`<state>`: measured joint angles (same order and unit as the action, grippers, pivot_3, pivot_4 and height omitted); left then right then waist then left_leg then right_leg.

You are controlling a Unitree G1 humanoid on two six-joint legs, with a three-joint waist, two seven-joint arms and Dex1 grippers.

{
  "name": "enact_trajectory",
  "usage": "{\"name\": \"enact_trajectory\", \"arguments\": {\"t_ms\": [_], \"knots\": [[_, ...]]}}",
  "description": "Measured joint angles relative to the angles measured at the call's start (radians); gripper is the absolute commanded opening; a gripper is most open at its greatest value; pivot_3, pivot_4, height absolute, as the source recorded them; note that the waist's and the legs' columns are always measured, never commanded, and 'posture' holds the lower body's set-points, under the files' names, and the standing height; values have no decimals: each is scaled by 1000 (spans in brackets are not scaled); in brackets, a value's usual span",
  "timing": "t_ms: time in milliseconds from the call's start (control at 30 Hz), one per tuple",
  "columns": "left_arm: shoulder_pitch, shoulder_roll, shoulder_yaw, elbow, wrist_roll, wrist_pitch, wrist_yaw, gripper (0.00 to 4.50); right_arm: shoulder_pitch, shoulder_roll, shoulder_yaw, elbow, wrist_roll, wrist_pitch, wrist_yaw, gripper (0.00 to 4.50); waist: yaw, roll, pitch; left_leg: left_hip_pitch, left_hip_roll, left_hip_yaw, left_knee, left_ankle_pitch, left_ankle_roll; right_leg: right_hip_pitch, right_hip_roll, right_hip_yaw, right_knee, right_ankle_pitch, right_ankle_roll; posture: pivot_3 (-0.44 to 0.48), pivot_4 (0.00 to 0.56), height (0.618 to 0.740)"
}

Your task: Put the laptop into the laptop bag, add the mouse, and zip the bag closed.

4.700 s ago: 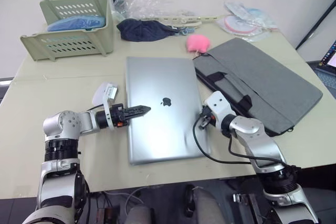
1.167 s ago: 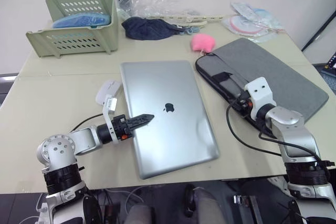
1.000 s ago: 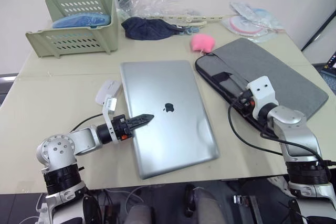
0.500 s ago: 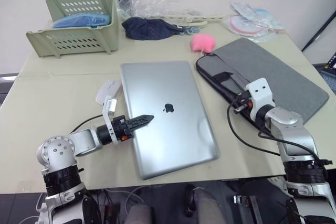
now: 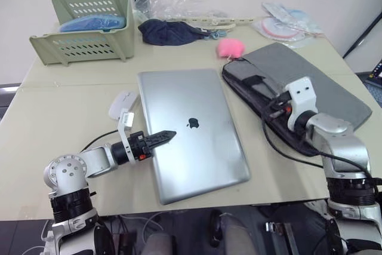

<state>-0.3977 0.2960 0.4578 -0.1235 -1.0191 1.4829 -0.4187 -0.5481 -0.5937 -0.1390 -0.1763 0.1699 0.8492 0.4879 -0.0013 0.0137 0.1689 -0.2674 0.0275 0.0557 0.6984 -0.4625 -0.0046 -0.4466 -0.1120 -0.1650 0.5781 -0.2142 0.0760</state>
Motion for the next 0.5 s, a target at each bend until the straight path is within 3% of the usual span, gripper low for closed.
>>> {"name": "enact_trajectory", "arguments": {"t_ms": [200,267,500], "knots": [[0,0,-7,1,0,-5,0,414,-45,-26,-21,-58,24,74,0,24,2,0,0,-1,0,-1,0,0,0,0,0,-1,-1,0,0,0,150,740],[-10,-4,-17,17,0,-11,4,414,-81,-36,-22,-88,59,198,0,24,2,0,0,-1,0,0,0,0,0,0,0,-1,-2,0,1,0,150,740],[-77,-70,-39,83,2,-22,87,414,-112,-40,-16,-154,86,291,-3,24,1,0,0,-1,0,0,0,0,0,0,0,-1,-2,1,1,0,150,740]]}}
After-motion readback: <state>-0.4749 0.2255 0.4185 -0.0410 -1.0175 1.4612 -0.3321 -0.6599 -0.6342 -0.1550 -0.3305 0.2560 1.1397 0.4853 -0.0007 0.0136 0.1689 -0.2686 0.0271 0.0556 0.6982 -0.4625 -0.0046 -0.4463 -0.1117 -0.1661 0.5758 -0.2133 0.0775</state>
